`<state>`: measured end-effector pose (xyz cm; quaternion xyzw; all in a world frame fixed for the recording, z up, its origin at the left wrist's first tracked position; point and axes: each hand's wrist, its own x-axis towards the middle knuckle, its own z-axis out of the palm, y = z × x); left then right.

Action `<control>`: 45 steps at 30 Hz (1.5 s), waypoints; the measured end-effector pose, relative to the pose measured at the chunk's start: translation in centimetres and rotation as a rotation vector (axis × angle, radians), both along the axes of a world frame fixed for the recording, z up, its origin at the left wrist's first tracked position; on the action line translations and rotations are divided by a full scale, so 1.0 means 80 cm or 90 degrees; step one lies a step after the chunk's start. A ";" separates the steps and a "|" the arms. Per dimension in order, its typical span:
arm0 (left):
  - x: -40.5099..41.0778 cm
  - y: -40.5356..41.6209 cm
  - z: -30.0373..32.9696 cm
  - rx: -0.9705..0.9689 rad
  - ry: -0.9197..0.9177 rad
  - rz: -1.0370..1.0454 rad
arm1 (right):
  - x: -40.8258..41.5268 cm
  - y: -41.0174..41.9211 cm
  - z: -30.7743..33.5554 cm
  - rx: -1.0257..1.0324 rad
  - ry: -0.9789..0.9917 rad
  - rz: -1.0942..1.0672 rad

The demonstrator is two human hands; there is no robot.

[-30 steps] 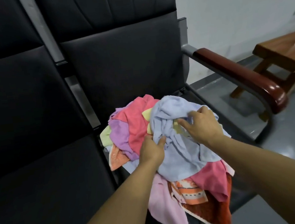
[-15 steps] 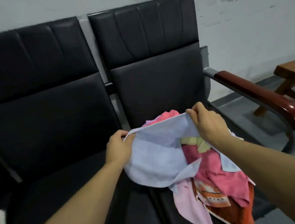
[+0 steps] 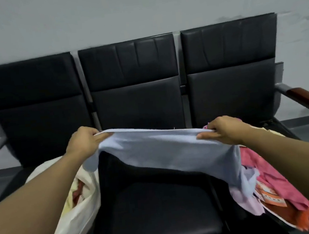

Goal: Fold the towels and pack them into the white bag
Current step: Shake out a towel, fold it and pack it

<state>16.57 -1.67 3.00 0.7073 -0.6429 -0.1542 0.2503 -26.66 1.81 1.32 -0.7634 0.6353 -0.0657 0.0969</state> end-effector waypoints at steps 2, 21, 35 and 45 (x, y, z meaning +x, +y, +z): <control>0.029 0.024 0.017 0.041 0.033 -0.055 | 0.013 0.012 0.007 0.002 -0.013 -0.013; 0.159 0.118 0.023 0.123 -0.178 -0.042 | 0.006 0.082 0.041 0.129 -0.148 -0.109; 0.123 0.121 -0.001 0.023 -0.032 -0.021 | -0.005 0.072 0.021 -0.071 -0.306 -0.218; 0.078 0.121 0.004 0.036 0.127 0.129 | 0.034 0.080 0.009 -0.099 -0.654 -0.449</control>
